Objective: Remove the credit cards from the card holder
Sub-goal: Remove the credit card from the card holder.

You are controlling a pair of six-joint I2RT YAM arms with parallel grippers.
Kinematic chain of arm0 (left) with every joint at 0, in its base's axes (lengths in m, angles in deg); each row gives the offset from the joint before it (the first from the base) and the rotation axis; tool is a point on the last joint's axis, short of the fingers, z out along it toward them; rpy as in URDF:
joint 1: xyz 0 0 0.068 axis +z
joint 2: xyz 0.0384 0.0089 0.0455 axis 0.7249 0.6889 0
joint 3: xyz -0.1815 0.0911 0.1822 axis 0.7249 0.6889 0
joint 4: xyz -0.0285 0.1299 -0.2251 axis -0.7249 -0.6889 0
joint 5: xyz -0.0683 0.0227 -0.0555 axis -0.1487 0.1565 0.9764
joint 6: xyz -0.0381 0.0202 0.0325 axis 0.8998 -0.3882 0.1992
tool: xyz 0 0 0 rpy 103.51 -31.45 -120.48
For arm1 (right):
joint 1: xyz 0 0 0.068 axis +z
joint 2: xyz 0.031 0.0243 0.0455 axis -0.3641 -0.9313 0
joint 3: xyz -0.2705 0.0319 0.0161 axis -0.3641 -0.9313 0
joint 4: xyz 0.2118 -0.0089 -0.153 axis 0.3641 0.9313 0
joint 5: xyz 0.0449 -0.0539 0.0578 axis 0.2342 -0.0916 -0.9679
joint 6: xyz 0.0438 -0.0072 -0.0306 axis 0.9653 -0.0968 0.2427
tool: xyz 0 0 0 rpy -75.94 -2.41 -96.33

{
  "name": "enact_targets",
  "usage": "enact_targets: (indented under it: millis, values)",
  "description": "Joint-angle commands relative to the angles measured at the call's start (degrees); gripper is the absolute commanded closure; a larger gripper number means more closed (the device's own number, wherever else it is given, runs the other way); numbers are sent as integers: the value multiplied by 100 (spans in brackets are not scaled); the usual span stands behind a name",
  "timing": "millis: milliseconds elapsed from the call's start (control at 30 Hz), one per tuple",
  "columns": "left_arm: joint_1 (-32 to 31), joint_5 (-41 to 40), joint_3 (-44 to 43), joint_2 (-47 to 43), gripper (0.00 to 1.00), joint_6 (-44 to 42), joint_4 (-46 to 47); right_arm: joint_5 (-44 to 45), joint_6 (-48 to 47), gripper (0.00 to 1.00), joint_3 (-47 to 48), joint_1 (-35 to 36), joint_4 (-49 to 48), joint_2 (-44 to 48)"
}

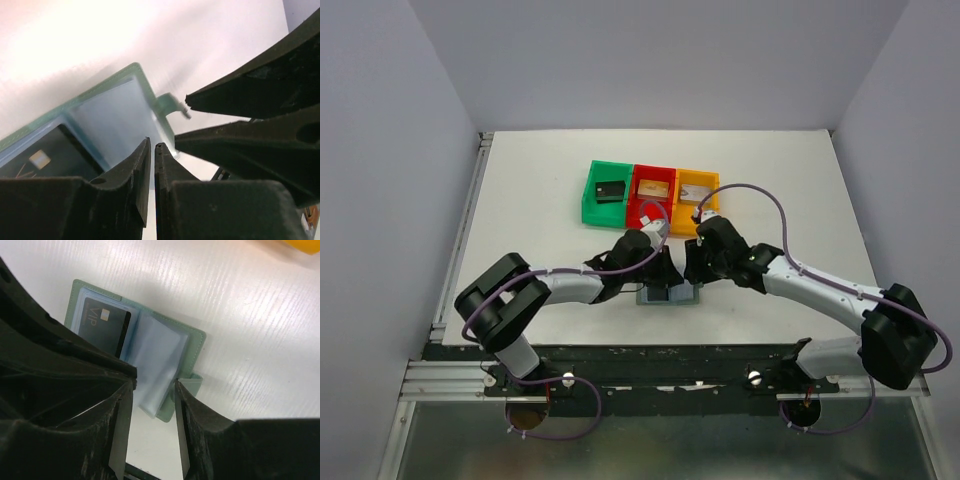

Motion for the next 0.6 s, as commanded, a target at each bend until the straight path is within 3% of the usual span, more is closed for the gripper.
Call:
enact_targets:
  millis: [0, 267, 567]
  values:
    - [-129, 273, -423, 344, 78, -143, 36, 287, -12, 53, -40, -46, 306, 224]
    - [-244, 300, -1039, 741, 76, -249, -193, 235, 58, 53, -294, -55, 246, 628]
    - [-121, -1387, 50, -1095, 73, -293, -368, -407, -48, 58, -401, -55, -89, 1112]
